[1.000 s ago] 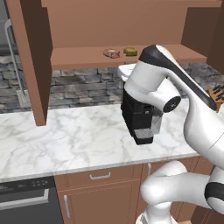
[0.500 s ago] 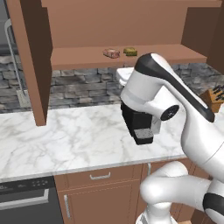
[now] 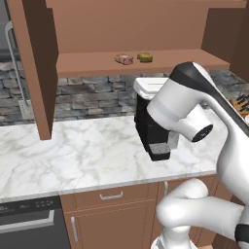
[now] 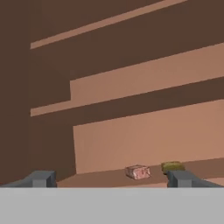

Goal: Pick up the sponge and bar soap from the sink, and place them back in the cabinet, and close the cabinet doors.

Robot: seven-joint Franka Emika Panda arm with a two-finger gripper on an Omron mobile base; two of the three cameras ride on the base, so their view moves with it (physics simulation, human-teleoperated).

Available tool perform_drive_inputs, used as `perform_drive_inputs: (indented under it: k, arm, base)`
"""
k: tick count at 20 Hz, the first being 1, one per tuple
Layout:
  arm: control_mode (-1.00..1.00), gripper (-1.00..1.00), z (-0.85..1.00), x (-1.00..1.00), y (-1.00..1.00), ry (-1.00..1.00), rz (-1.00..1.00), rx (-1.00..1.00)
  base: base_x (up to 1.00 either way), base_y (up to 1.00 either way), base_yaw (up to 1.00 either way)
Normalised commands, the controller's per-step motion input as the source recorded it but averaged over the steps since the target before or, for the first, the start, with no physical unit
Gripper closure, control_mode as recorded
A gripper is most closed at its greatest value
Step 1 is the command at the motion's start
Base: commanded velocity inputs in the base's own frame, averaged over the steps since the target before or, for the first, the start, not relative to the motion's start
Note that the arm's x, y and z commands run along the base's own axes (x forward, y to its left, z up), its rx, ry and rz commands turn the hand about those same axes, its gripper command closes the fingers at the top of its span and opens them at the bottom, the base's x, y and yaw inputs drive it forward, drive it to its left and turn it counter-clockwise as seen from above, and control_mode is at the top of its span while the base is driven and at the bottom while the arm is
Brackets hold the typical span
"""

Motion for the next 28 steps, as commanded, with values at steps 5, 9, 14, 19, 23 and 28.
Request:
perform_drive_inputs:
  k: [5, 9, 14, 19, 23, 28]
  arm:
    - [-1.00, -1.00, 0.22, -0.49, 0.17, 0.03, 0.04, 0.08]
    - [-1.00, -1.00, 0.20, -0.49, 0.26, 0.06, 0.02, 0.09]
    - [-1.00, -1.00, 0.29, -0.46, 0.23, 0.09, 0.01, 0.12]
    - [-1.00, -1.00, 0.27, -0.45, 0.22, 0.22, 0.07, 0.15]
    - [-1.00, -1.00, 0.24, -0.43, 0.22, 0.26, 0.10, 0.14]
    - [-1.00, -1.00, 0.10, -0.57, 0.21, 0.19, 0.11, 0.09]
  base:
    - [0.00, 0.00, 0.00]
    - [0.00, 0.00, 0.00]
    - [0.00, 0.00, 0.00]
    - [0.00, 0.00, 0.00]
    - [0.00, 0.00, 0.00]
    - [0.00, 0.00, 0.00]
